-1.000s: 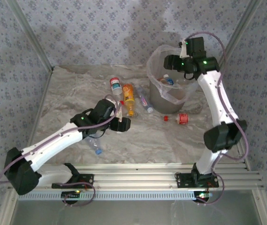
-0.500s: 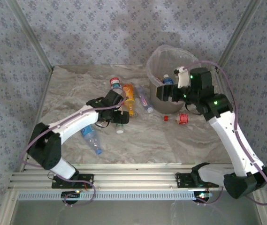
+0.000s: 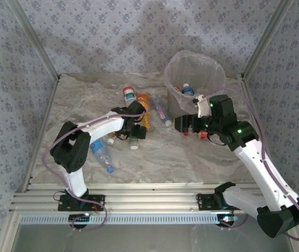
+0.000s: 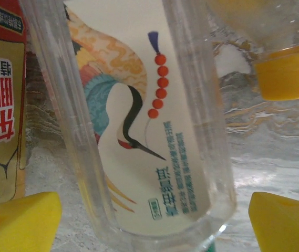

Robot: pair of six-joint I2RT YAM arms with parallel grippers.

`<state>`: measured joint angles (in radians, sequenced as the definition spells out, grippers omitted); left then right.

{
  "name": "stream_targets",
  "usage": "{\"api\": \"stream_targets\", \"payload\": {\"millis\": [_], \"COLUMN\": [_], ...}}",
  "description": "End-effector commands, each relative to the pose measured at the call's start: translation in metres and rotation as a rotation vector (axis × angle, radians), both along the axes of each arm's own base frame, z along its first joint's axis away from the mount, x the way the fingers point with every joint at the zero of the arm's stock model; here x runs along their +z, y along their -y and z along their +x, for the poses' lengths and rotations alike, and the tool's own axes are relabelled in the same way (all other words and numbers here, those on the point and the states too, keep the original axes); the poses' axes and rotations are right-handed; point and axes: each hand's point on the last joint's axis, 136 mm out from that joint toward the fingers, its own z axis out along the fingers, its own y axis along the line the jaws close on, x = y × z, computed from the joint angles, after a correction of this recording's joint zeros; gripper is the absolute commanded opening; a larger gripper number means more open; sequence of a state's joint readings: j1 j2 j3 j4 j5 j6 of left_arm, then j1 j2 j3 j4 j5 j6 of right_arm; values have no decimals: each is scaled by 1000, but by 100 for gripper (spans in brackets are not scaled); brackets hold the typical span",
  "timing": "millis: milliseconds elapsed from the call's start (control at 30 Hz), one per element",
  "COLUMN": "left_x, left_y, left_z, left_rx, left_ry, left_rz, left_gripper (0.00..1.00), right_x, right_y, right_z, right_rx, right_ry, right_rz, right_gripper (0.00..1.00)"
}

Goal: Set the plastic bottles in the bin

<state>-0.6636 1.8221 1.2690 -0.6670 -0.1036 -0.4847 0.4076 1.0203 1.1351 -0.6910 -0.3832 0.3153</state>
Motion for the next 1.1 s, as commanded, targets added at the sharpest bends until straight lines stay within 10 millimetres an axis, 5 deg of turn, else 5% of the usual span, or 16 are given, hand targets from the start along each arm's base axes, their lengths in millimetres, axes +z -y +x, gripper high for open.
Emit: {"api": "stream_targets", "payload": {"millis": [0,367,667,867,1067], "left_x": [2,11,81,130,153], "left_y": [-3,2,31,59,71], "left_z": [7,6,-29,-65,-79], "left_rx": [-13,-22,-166,-313,-388], "left_ry": [9,42,194,235,304], "left_rz": [43,-8,-404,-720,-896], "left_gripper": [87,61,56,56,55], "right_x": [-2,-10,-20,-8,-11], "right_y": [-2,-1,-4,-31,-54], "right_z": [-5,4,24,33,39], "right_rx": [6,-50,-175,-99,-50], "right_ry": [-16,-23,-101,-113,-125], "right_rz": [18,39,140,265,274], "right_gripper": [87,87,86,86,90]}}
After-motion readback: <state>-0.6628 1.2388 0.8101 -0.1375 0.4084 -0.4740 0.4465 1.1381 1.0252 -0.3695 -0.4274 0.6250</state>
